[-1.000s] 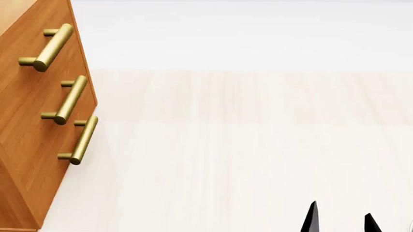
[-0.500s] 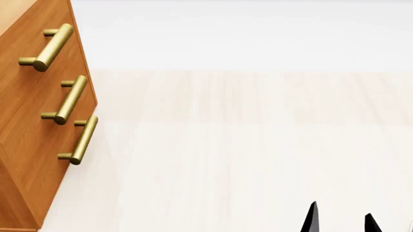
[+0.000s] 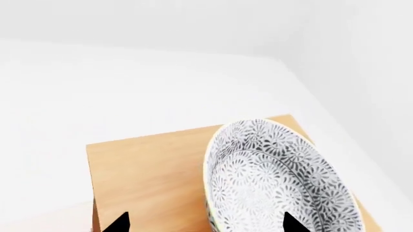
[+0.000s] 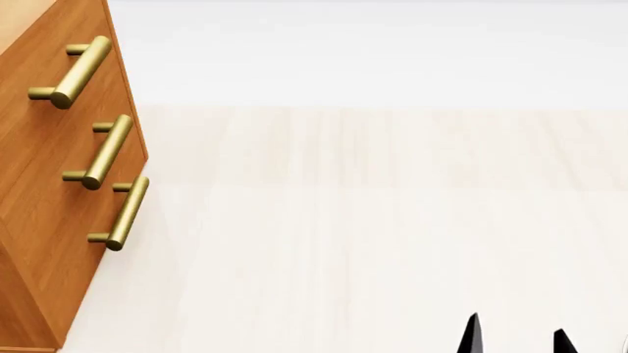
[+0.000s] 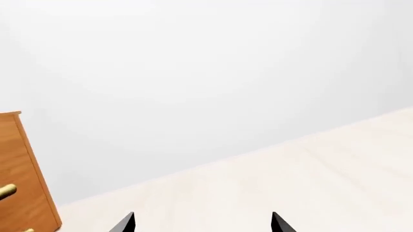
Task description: Put the bowl on top of the cabinet.
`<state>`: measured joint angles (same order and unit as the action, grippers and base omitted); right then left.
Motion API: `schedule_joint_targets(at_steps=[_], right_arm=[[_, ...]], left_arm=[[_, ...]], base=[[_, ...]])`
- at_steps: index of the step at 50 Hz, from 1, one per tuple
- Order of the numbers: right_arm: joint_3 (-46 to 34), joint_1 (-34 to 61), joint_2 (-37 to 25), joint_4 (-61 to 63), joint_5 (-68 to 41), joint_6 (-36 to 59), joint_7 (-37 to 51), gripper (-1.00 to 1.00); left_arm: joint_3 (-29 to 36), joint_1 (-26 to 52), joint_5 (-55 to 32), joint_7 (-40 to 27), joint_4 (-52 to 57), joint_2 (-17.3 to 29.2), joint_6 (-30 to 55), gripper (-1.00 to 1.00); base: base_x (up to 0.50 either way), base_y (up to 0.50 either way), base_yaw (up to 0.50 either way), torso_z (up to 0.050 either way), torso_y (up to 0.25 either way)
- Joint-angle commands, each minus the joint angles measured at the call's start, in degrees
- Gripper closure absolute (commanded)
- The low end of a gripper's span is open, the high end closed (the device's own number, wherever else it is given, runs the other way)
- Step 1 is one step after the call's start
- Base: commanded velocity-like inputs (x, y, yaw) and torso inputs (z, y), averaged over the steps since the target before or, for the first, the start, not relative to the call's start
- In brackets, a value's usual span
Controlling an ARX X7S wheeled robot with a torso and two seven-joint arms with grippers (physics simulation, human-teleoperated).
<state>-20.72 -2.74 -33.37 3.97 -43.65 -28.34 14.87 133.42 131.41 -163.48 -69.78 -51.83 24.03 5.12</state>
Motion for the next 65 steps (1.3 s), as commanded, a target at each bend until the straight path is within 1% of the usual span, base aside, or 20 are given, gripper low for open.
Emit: schedule_joint_targets(at_steps=[1,8,9,16,17,19,21,22,26,28,34,35,41,43,45,50,52,53,56,65], right_arm=[[0.48,-3.18,-1.03,3.48,0.84,-2.03,0.0,-1.0],[0.65,-5.3,-1.51,5.58,2.04,-3.35,0.09,-1.0],[0.75,-5.67,-1.59,5.85,2.12,-3.58,0.14,-1.0],[0.66,-6.4,-1.65,6.53,2.74,-3.96,0.03,-1.0],[0.59,-6.53,-1.66,6.71,2.84,-4.07,-0.11,-1.0],[0.59,-6.58,-1.63,6.77,3.02,-4.09,-0.06,-1.0],[0.71,-6.81,-1.67,6.98,2.71,-4.33,-0.17,-1.0],[0.64,-6.89,-1.71,7.07,2.78,-4.38,-0.31,-1.0],[0.29,-6.57,-1.5,6.92,3.24,-3.97,-0.34,-1.0],[0.24,-6.67,-1.49,7.04,3.4,-4.03,-0.4,-1.0],[0.18,-6.43,-1.39,6.87,3.32,-3.78,-0.46,-1.0],[0.18,-6.59,-1.41,7.05,3.53,-3.91,-0.45,-1.0],[-0.09,-6.68,-1.34,7.41,4.2,-3.74,-0.43,-1.0],[-0.19,-6.72,-1.28,7.49,4.51,-3.7,-0.39,-1.0],[-0.28,-6.73,-1.25,7.63,4.77,-3.63,-0.34,-1.0],[-0.11,-7.11,-1.38,7.95,4.74,-3.94,-0.39,-1.0],[-0.05,-7.26,-1.42,8.07,4.77,-4.06,-0.4,-1.0],[0.02,-7.43,-1.44,8.19,4.87,-4.18,-0.35,-1.0],[0.0,-7.57,-1.47,8.35,5.03,-4.27,-0.4,-1.0],[-0.37,-7.32,-1.19,8.33,5.82,-3.81,-0.32,-1.0]], left_arm=[[-15.56,3.46,16.64,-10.88,15.25,7.79,-3.14,-1.0],[-20.98,3.06,21.74,-14.65,21.52,10.36,-3.22,-1.0],[-21.78,3.43,24.44,-16.85,22.33,10.59,-1.92,-1.0],[-26.98,3.19,28.14,-18.75,25.29,12.04,1.32,-1.0],[-28.99,3.48,31.17,-19.81,25.75,11.85,3.49,-1.0],[-30.89,3.43,31.61,-20.07,26.66,12.21,4.21,-1.0],[-32.64,3.55,33.89,-20.19,27.12,12.26,5.28,-1.0],[-33.4,3.58,35.72,-20.21,25.54,11.68,7.15,-1.0],[-36.0,3.58,38.13,-20.21,25.21,11.85,10.22,-1.0],[-37.27,3.58,40.78,-20.22,24.01,11.63,12.32,-1.0],[-38.52,3.58,43.32,-20.22,24.38,12.18,14.11,-1.0],[-40.5,3.58,47.2,-20.22,22.88,11.4,17.17,-1.0],[-46.29,3.58,54.72,-20.22,24.68,9.7,24.03,-1.0],[-47.22,3.58,56.28,-20.22,25.52,9.24,25.59,-1.0],[-47.07,3.58,57.56,-20.22,27.48,8.79,26.27,-1.0],[-45.09,3.58,56.88,-20.22,30.44,8.65,24.87,-1.0],[-46.01,3.58,59.37,-20.22,30.47,8.01,26.99,-1.0],[-45.02,3.58,57.55,-20.22,32.6,8.69,25.28,-1.0],[-44.36,3.58,58.4,-20.22,33.94,8.61,25.86,-1.0],[-43.56,3.58,59.47,-20.22,40.73,10.57,25.3,-1.0]], base=[[0.0,0.0,0.0,0.0,0.0],[0.0,0.0,0.0,0.0,0.0],[0.0,0.0,0.0,0.0,0.0],[0.0,0.0,0.0,0.0,0.0],[0.0,0.0,0.0,0.0,0.0],[0.0,0.0,0.0,0.0,0.0],[0.0,0.0,0.0,0.0,0.0],[0.0,0.0,0.0,0.0,0.0],[0.0,0.0,0.0,0.0,0.0],[0.0,0.0,0.0,0.0,0.0],[0.0,0.0,0.0,0.0,0.0],[0.0,0.0,0.0,0.0,0.0],[0.0,0.0,0.0,0.0,0.0],[0.0,0.0,0.0,0.0,0.0],[0.0,0.0,0.0,0.0,0.0],[0.0,0.0,0.0,0.0,0.0],[0.0,0.0,0.0,0.0,0.0],[0.0,0.0,0.0,0.0,0.0],[0.0,0.0,0.0,0.0,0.0],[0.0,0.0,0.0,0.0,0.0]])
